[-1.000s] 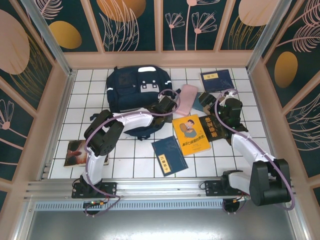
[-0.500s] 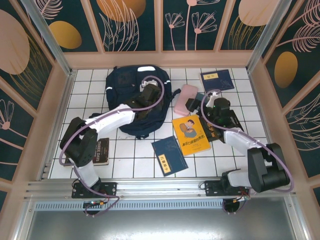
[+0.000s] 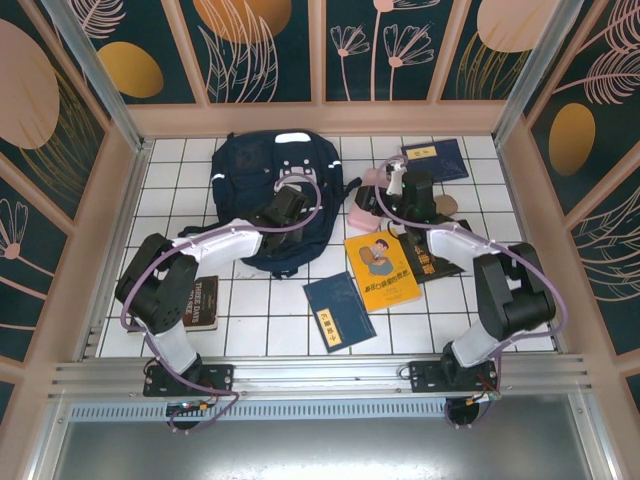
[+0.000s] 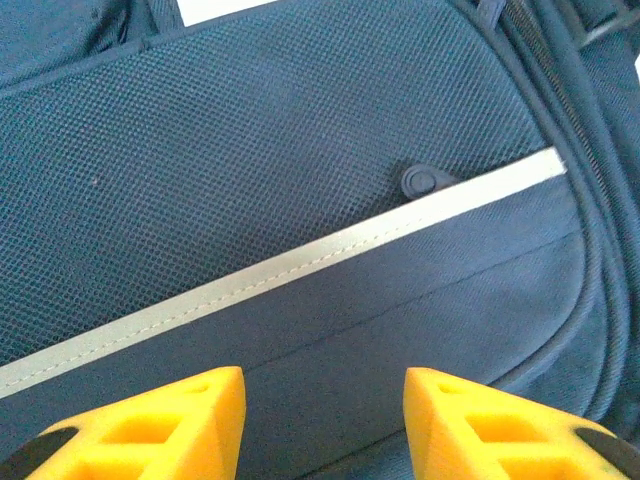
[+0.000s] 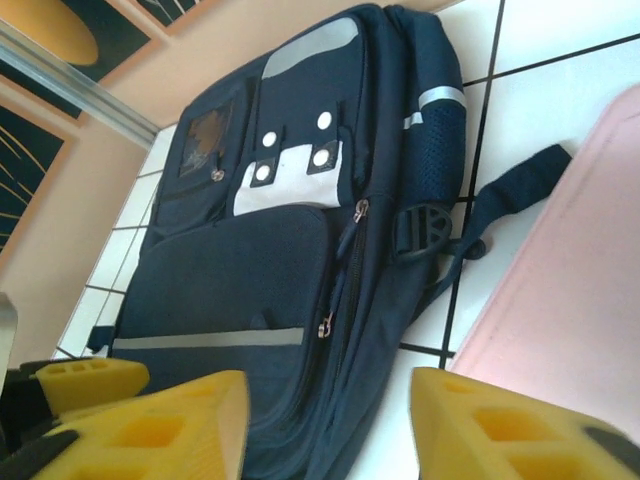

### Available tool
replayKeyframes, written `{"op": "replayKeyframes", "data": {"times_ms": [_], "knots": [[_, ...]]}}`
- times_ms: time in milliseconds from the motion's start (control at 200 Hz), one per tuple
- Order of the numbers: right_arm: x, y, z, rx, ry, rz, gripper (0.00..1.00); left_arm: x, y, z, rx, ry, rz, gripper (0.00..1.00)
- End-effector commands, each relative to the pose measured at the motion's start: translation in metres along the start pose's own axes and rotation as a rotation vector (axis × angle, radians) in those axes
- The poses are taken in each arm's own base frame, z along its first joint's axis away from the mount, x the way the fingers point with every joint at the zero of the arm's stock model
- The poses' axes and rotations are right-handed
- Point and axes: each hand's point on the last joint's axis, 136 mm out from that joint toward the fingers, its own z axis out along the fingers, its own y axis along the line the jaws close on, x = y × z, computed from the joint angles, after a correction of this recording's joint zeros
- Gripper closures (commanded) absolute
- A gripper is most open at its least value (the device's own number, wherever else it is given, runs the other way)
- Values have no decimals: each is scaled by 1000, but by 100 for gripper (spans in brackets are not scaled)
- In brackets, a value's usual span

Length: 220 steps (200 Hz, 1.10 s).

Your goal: Pack the student bag

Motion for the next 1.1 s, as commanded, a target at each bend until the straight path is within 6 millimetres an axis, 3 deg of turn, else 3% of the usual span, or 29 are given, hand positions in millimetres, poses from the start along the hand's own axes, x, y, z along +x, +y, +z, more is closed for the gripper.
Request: {"op": "replayKeyframes", "data": {"times_ms": [0,220,400,500,646,726,866,1096], "knots": [[2,3,19,14,55,-1,57,13,6,6,-29,17,60,53],[-3,-4,60,79,98,9,59,31,19,17,-108,45,137,45],[3,-4,69,48,125,21,58,42,16,30,-199,42,276,40],[8,-7,69,53,139,22,56,44,7,31,-169,39,298,31],[11,-11,59,49,135,34,53,29,-8,16,-64,-28,277,23],[9,-13,51,28,122,63,52,26,-1,20,-128,-20,329,25],[4,-16,39,-15,97,102,52,39,3,39,-180,47,461,29],[5,-12,34,-50,93,113,51,36,11,45,-250,60,488,37]]}}
